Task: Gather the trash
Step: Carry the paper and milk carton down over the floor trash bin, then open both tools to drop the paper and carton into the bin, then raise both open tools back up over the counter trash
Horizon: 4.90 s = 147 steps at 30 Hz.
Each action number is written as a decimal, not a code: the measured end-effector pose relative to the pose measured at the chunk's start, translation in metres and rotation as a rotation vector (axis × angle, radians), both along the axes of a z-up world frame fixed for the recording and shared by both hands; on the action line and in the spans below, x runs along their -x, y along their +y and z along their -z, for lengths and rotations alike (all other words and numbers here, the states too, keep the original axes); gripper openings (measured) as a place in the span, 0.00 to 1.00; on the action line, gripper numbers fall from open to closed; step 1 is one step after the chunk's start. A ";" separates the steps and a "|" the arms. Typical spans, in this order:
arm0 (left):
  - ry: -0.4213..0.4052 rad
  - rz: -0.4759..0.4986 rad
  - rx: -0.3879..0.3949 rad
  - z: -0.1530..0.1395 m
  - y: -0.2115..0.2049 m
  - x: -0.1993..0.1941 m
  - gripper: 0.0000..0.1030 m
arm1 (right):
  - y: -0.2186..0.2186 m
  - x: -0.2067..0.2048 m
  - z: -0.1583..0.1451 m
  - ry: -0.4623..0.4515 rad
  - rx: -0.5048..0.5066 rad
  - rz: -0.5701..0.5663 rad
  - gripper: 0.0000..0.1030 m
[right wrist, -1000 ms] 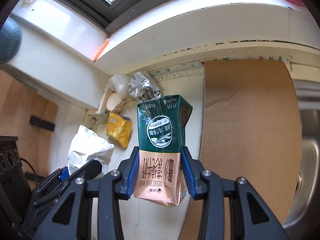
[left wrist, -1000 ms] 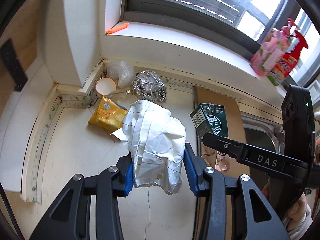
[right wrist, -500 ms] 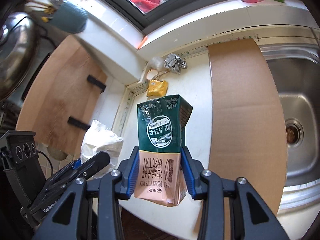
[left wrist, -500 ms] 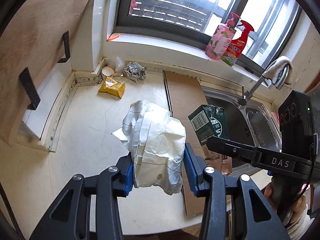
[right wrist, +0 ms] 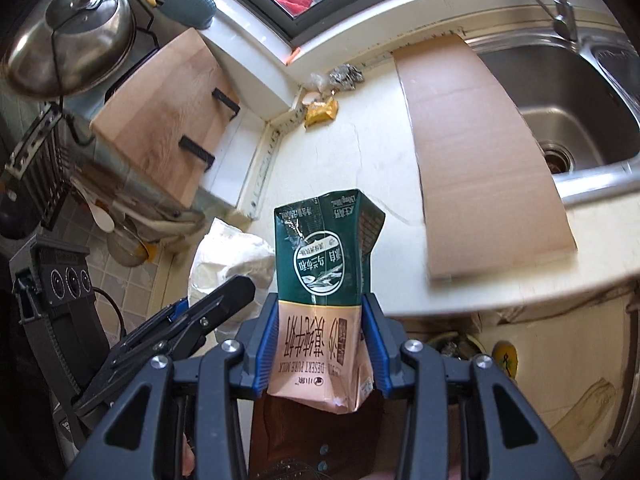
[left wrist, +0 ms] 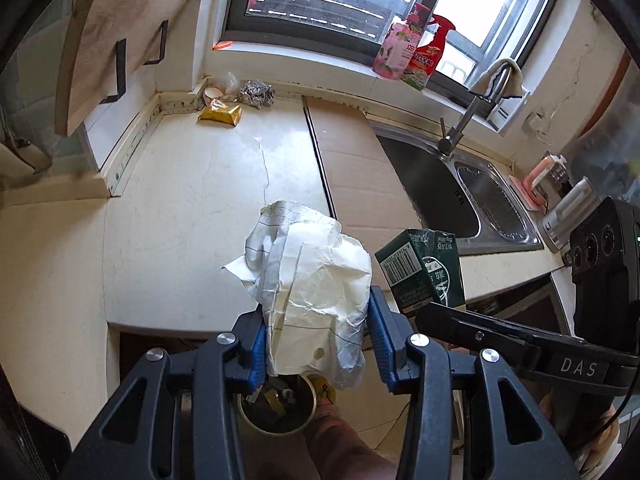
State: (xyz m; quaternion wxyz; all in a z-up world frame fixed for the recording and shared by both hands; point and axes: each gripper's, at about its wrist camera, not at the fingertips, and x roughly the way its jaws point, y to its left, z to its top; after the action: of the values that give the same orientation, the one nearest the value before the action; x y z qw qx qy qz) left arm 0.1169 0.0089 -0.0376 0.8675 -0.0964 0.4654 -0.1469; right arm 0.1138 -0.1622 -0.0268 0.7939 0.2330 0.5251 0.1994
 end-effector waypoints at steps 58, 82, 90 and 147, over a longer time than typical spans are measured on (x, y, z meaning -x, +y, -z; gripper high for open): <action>0.448 -0.068 -0.131 0.430 -0.013 0.071 0.89 | -0.007 0.068 0.414 0.431 0.264 -0.111 0.52; 0.392 -0.060 -0.231 0.322 -0.013 0.088 0.93 | -0.012 0.081 0.332 0.400 0.250 -0.057 0.52; 0.358 -0.055 -0.258 0.249 -0.011 0.110 0.93 | -0.010 0.094 0.267 0.349 0.251 -0.052 0.52; 0.068 -0.239 -0.225 -0.064 0.008 -0.293 0.93 | -0.030 -0.345 -0.076 -0.140 0.150 -0.190 0.71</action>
State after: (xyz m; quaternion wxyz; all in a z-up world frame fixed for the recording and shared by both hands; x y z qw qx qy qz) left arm 0.4101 0.0172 0.0267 0.8679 -0.0582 0.4931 0.0139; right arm 0.4587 -0.1926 0.0492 0.8213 0.1078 0.5016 0.2494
